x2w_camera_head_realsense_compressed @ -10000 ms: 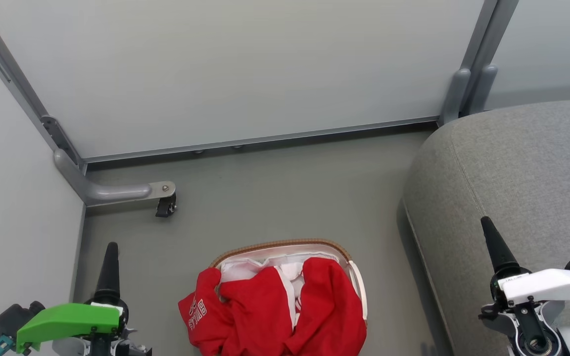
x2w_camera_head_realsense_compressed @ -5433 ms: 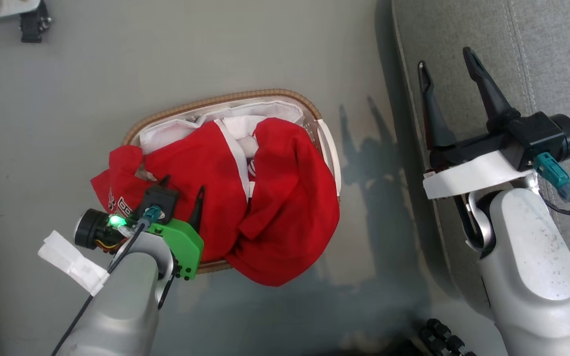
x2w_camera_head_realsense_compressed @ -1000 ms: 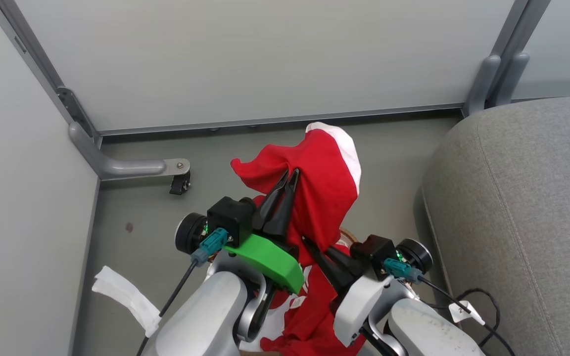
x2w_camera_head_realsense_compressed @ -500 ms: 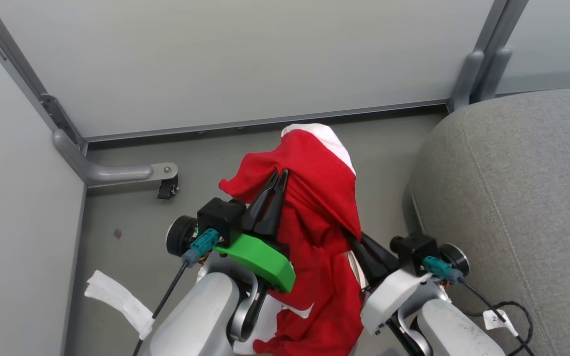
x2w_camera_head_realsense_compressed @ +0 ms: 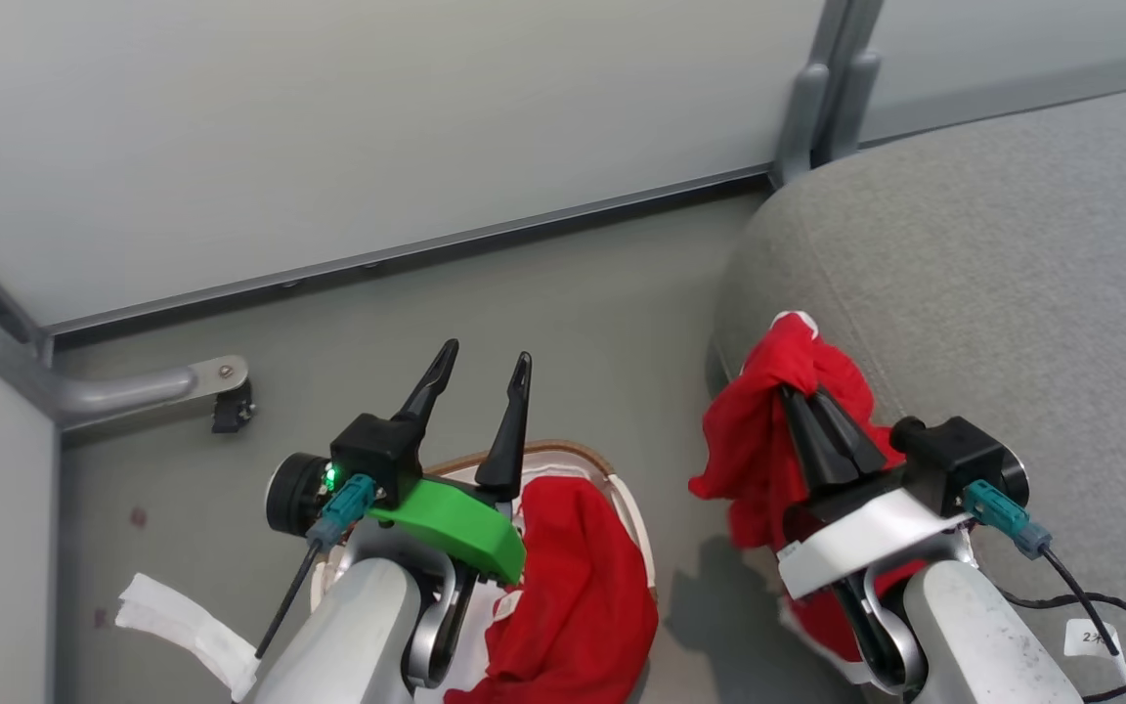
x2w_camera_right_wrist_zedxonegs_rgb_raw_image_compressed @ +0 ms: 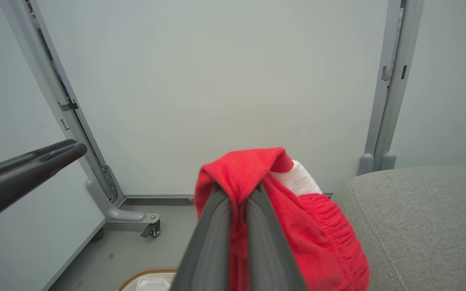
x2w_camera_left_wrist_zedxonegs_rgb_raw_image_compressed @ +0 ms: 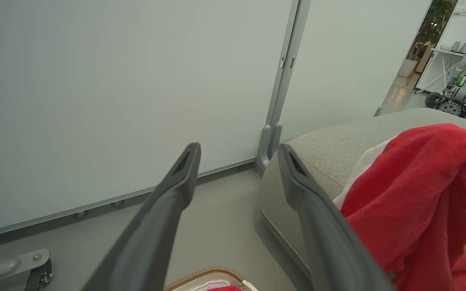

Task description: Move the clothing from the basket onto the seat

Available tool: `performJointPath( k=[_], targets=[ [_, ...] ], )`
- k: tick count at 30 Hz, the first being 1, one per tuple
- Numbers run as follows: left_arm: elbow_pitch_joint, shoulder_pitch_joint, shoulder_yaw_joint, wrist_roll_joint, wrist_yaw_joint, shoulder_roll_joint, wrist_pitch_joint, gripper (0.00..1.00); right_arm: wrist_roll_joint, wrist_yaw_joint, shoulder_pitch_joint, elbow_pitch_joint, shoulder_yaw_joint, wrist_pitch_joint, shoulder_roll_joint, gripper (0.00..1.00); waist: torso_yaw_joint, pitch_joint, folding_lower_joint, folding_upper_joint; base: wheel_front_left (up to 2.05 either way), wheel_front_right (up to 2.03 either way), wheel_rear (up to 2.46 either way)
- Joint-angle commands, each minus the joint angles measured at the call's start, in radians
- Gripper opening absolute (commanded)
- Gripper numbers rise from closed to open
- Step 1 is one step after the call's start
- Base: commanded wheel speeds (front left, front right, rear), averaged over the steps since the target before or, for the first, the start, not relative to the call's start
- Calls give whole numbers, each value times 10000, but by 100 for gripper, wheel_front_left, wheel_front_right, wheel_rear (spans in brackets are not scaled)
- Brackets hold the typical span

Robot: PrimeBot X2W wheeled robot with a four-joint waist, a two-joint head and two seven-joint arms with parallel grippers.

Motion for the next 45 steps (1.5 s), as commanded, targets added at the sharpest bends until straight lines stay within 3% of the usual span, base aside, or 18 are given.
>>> performJointPath(
  k=[1, 6, 10, 14, 21, 26, 30, 39, 45],
  targets=[
    [-45, 173, 122, 168, -66, 110, 6, 100, 7, -12, 133, -167, -78, -20, -20, 0, -1177, 238, 0, 0, 0, 0, 0],
    [7, 474, 616, 572, -413, 122, 6, 100, 135, -12, 162, -566, -432, -20, -22, 0, -2896, 536, 0, 0, 0, 0, 0],
    [92, 598, 764, 789, -593, 88, 6, 100, 157, -12, 153, -730, -560, -20, -26, 0, -3704, 648, 0, 0, 0, 0, 0],
    [221, 489, 613, 952, -805, 24, 6, 100, 56, -12, 277, -997, -1008, -20, -25, 0, -4017, 826, 0, 0, 0, 0, 0],
    [434, 47, 375, 1162, -1032, -25, 6, 100, -516, -12, -386, -1687, -1797, -20, -16, 0, -4140, 1387, 0, 0, 0, 0, 0],
    [456, -233, 347, 1403, -1119, 35, 6, 100, -1040, -12, -1843, -1686, -1845, -20, -710, 0, -4153, 2078, 0, 0, 0, 0, 0],
    [314, -477, 476, 1600, -1113, 317, 5, 100, -1305, -12, -3604, -1063, -1813, -18, -1497, 0, -4128, 2886, 0, 0, 0, 0, 0],
    [93, -1470, -85, 2004, -1216, 786, 84, 100, -1691, -14, -6880, 462, -2874, -18, -2522, 0, -3195, 4769, 0, 0, 0, 0, 0],
    [-48, -2245, -782, 2149, -1288, 827, 134, 100, -1747, -14, -8182, 1953, -3824, -12, -2660, 0, -2483, 5716, 0, 0, 0, 0, 0]
  ],
)
